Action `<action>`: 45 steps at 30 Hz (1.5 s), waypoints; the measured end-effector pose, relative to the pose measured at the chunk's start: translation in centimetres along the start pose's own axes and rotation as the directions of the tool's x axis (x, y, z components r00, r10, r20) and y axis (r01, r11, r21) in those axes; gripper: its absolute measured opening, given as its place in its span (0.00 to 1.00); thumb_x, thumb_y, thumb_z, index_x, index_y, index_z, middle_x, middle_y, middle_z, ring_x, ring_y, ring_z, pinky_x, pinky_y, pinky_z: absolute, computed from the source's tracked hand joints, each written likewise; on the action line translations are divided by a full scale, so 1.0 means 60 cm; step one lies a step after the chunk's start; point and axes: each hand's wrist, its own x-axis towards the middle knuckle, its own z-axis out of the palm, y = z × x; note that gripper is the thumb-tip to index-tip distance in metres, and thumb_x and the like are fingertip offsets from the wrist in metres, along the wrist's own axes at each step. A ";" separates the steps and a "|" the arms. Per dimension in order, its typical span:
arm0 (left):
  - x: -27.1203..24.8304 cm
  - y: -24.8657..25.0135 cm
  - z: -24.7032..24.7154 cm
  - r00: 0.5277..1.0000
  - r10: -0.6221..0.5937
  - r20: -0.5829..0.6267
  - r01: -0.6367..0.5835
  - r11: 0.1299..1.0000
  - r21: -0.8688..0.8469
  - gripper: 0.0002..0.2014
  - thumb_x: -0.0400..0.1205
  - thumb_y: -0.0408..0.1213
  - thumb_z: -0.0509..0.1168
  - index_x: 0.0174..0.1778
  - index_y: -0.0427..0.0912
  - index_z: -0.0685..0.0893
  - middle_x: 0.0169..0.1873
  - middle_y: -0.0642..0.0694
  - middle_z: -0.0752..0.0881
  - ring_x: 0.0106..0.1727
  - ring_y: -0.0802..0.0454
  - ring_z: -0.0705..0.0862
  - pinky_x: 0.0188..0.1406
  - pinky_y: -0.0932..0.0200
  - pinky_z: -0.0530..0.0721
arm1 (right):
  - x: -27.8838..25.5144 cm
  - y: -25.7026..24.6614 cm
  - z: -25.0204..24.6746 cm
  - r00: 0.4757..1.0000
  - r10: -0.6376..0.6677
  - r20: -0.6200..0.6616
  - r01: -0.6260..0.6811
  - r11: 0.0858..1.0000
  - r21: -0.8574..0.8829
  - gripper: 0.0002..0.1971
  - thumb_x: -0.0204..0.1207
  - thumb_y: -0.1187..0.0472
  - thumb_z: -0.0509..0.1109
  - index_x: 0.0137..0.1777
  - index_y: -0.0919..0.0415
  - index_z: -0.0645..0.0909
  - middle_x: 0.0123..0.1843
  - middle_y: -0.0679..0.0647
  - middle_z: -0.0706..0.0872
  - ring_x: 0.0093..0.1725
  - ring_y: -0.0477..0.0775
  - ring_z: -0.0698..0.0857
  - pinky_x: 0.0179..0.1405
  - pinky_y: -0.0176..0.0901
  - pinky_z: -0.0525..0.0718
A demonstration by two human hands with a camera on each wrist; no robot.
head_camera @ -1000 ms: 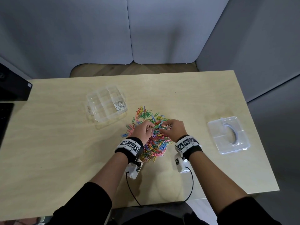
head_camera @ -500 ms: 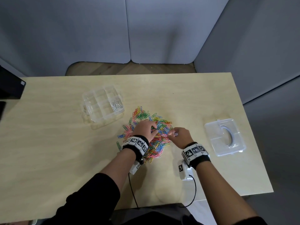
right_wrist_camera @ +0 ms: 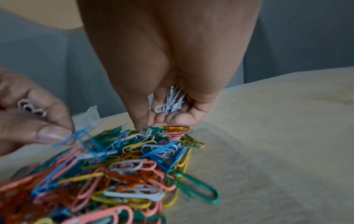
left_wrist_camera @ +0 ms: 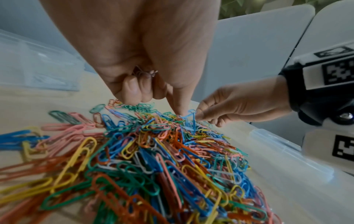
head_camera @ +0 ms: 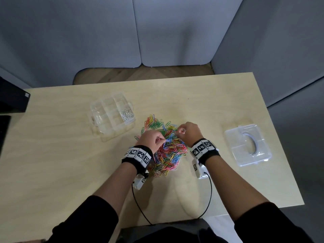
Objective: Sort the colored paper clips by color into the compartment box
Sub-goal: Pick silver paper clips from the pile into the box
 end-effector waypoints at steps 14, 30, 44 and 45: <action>0.003 -0.003 -0.007 0.993 -0.067 -0.102 0.072 0.996 0.045 0.05 0.80 0.44 0.70 0.48 0.49 0.86 0.53 0.53 0.87 0.57 0.52 0.84 0.65 0.50 0.80 | -0.023 0.020 -0.018 0.919 0.192 0.345 -0.395 0.480 0.783 0.10 0.83 0.60 0.69 0.51 0.64 0.90 0.53 0.59 0.89 0.42 0.55 0.86 0.40 0.40 0.85; 0.018 0.012 0.006 0.999 -0.041 -0.033 0.045 0.985 0.166 0.12 0.83 0.48 0.67 0.51 0.46 0.91 0.50 0.52 0.90 0.53 0.52 0.86 0.62 0.51 0.81 | -0.025 0.012 -0.044 0.936 0.103 0.337 -0.309 0.700 0.644 0.13 0.81 0.65 0.72 0.61 0.72 0.85 0.42 0.66 0.92 0.33 0.54 0.90 0.36 0.41 0.90; 0.005 0.017 0.005 0.997 -0.074 0.019 0.069 0.982 0.176 0.11 0.82 0.48 0.68 0.50 0.47 0.91 0.48 0.52 0.90 0.51 0.53 0.86 0.59 0.57 0.81 | -0.056 0.019 -0.038 0.908 0.102 0.407 -0.398 0.514 0.760 0.15 0.75 0.78 0.72 0.60 0.71 0.85 0.53 0.66 0.91 0.49 0.60 0.93 0.51 0.41 0.90; 0.006 0.018 0.005 0.997 -0.077 0.023 0.072 0.983 0.171 0.11 0.82 0.48 0.67 0.50 0.47 0.91 0.49 0.52 0.90 0.51 0.53 0.86 0.60 0.56 0.81 | -0.056 0.020 -0.037 0.919 0.117 0.377 -0.381 0.514 0.768 0.13 0.74 0.79 0.72 0.58 0.74 0.85 0.51 0.69 0.91 0.45 0.59 0.93 0.47 0.39 0.90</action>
